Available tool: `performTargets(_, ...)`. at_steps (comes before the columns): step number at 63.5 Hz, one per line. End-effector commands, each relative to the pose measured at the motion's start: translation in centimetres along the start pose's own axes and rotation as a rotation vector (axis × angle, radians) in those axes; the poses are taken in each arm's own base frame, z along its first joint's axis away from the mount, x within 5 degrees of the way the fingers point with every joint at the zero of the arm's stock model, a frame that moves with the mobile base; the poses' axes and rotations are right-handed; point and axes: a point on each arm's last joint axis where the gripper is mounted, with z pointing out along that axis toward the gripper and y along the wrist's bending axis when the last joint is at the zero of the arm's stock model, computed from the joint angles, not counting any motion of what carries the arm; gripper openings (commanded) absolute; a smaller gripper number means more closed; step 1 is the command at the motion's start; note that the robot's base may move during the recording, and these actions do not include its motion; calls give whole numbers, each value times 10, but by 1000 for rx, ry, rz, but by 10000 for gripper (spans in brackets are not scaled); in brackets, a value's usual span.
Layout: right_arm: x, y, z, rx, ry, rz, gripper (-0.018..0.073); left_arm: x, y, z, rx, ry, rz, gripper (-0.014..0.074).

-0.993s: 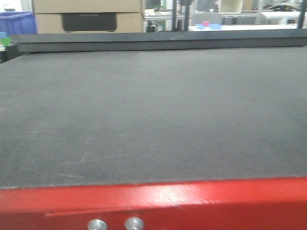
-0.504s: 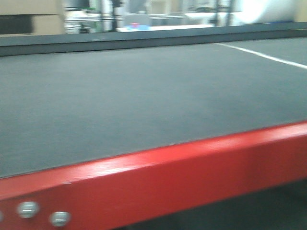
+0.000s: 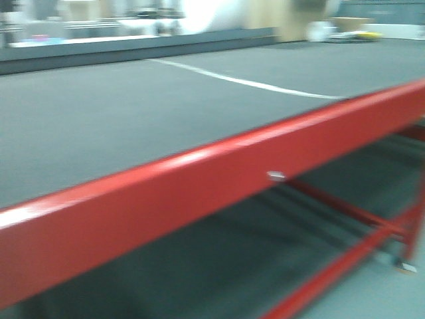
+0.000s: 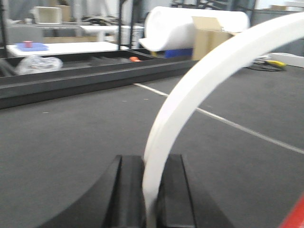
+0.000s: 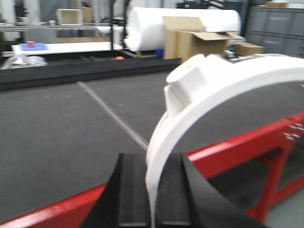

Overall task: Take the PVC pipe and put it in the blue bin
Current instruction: 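Drive away from the table holding the PVC piece in both grippers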

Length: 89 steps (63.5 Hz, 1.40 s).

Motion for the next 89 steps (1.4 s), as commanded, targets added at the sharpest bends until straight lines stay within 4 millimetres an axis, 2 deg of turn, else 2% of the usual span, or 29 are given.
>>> performTargets(1, -4, 0, -2, 2, -39, -9, -162, -4, -1, -1, 4, -35, -8, -111)
performTargets(89, -4, 0, -2, 2, -39, -9, -162, -4, -1, -1, 4, -35, -8, -111)
